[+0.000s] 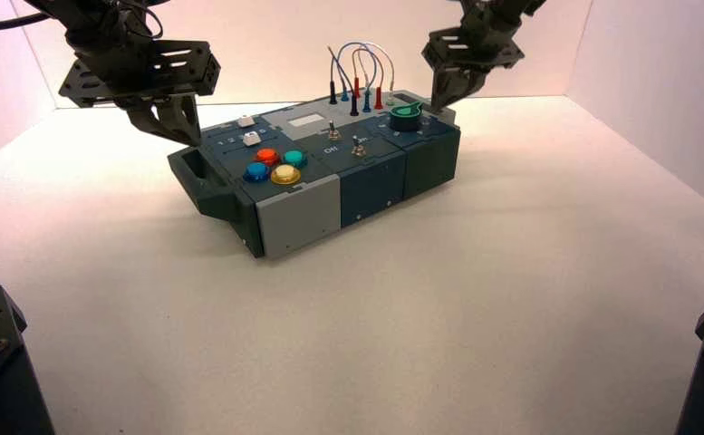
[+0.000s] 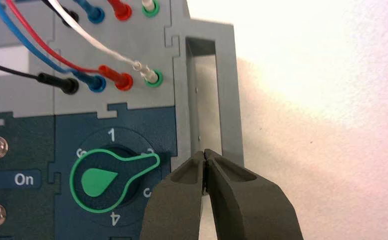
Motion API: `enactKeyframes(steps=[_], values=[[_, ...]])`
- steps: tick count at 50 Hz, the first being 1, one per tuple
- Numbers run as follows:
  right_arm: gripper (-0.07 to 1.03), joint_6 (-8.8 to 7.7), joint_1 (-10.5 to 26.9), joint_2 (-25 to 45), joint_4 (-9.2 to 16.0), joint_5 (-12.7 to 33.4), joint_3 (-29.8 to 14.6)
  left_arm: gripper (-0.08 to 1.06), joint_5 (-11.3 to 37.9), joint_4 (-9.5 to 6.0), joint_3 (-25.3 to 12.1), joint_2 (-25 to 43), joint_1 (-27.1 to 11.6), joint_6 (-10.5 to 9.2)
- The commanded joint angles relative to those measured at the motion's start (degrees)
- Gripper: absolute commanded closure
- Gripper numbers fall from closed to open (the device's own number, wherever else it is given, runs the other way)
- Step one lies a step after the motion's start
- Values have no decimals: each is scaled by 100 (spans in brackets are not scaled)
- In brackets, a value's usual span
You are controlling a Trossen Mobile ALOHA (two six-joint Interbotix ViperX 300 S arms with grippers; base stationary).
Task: Move the box closer.
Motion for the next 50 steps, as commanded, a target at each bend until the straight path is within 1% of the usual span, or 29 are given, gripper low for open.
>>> enactKeyframes(steps=[1, 10, 20, 22, 26, 34, 44, 50], values=[[98, 0, 9, -62, 0, 9, -123, 100, -26, -9, -53, -70, -26, -18], [98, 0, 9, -44, -88, 35, -97, 101, -35, -9, -53, -167, -18, -18], [98, 26, 18, 18, -193, 290, -62, 100, -44, -9, -53, -255, -26, -18], [98, 97, 18, 44, -255, 378, -9, 100, -53, -9, -35, -325, -26, -9], [98, 158, 44, 35, -325, 404, 44, 100, -70, -9, -26, -352, -18, -9], [98, 352, 79, -62, -439, 536, 167, 100, -97, -9, 0, -378, -18, -9], [98, 457, 193, -220, -466, 562, 431, 100, -123, -9, 0, -378, -26, -9], [98, 483, 272, -325, -475, 554, 562, 100, -123, -9, 18, -378, -26, -9]])
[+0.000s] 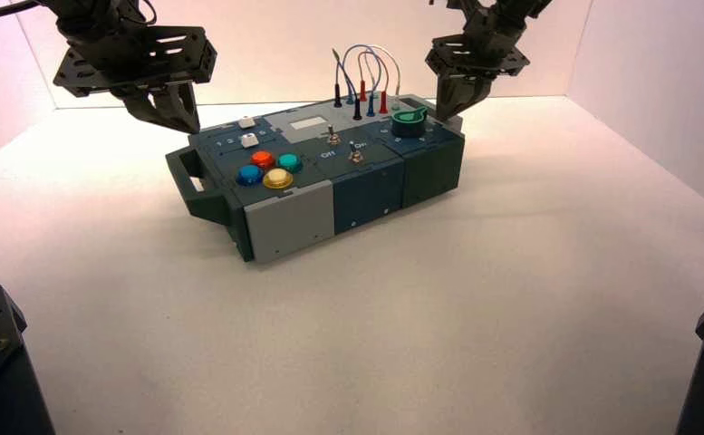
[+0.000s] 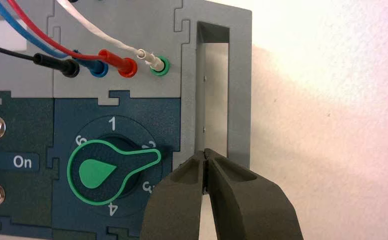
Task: Move the box closer.
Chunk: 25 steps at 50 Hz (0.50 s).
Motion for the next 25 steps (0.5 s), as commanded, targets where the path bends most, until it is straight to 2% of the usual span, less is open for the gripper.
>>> enactKeyframes(steps=[1, 14, 25], values=[[98, 62, 193, -149, -35, 149, 264, 100, -44, -9, -44, -105, -18, -9], [98, 70, 202, -299, -35, 44, 396, 100, 44, -9, 26, -105, -9, -9], [98, 70, 211, -281, -35, 35, 378, 100, 563, 0, 0, -105, -18, -18]])
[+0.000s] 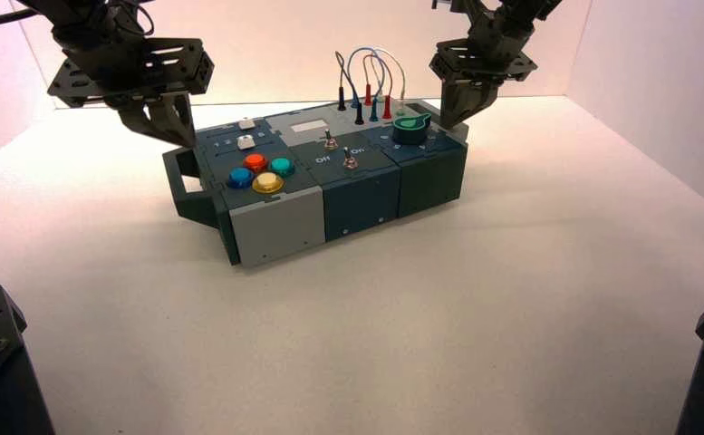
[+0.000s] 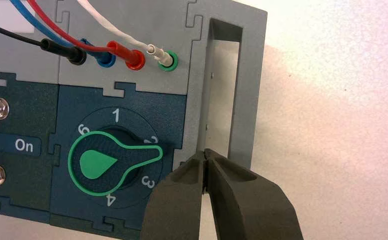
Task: Move the box closer.
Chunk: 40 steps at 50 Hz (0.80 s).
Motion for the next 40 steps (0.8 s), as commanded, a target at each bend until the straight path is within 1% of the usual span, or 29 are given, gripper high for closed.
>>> enactKeyframes(steps=[1, 7, 14, 32, 40], values=[[98, 35, 149, -62, -18, 26, 44, 101, 176, -9, -79, -123, -26, -18], [98, 35, 149, -62, -18, 18, 44, 101, 290, -9, -70, -132, -18, -26], [98, 26, 158, -70, -18, 18, 35, 101, 281, -9, -88, -18, -18, -18], [98, 35, 149, -62, -18, 18, 35, 101, 264, 0, -316, 765, -26, 9], [98, 35, 149, -53, -18, 53, 44, 101, 404, 0, -378, 914, -26, 26]])
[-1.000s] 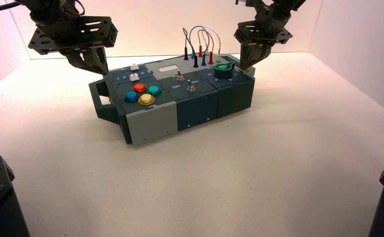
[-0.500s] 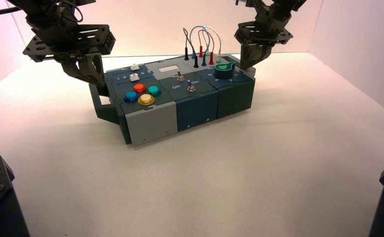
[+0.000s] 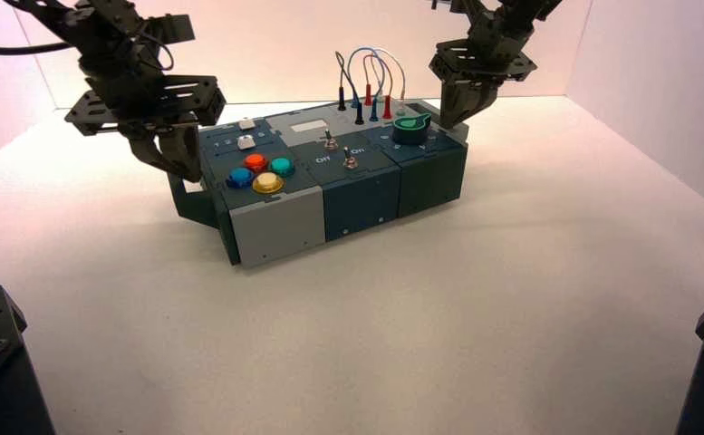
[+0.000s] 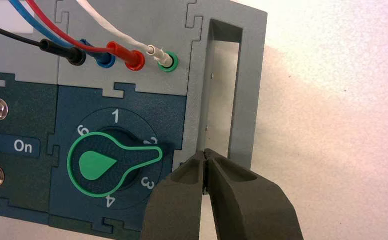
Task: Move the box closer.
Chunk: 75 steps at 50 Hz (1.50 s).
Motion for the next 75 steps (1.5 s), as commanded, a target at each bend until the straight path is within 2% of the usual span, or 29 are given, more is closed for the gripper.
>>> enactKeyframes(steps=[1, 13, 23, 34, 48, 55, 62, 75], values=[[98, 26, 149, -53, -9, 88, 44, 100, 132, 18, -105, 44, 9, 18], [98, 26, 149, -70, -9, 308, 62, 101, 334, 18, -105, 88, -26, 44], [98, 88, 158, -53, -9, 492, 62, 100, 536, 0, -123, -35, -308, 0], [98, 158, 167, -105, -9, 554, 211, 101, 659, -149, -105, -211, -633, -9], [98, 211, 167, -334, -9, 519, 439, 101, 747, -220, 97, -571, -659, -9], [98, 246, 185, -483, 0, 519, 510, 100, 782, -308, 211, -853, -668, -18], [98, 352, 202, -571, 0, 501, 668, 101, 879, -387, 360, -1195, -668, -18], [98, 360, 202, -633, 0, 448, 694, 101, 800, -387, 396, -1397, -668, -18]])
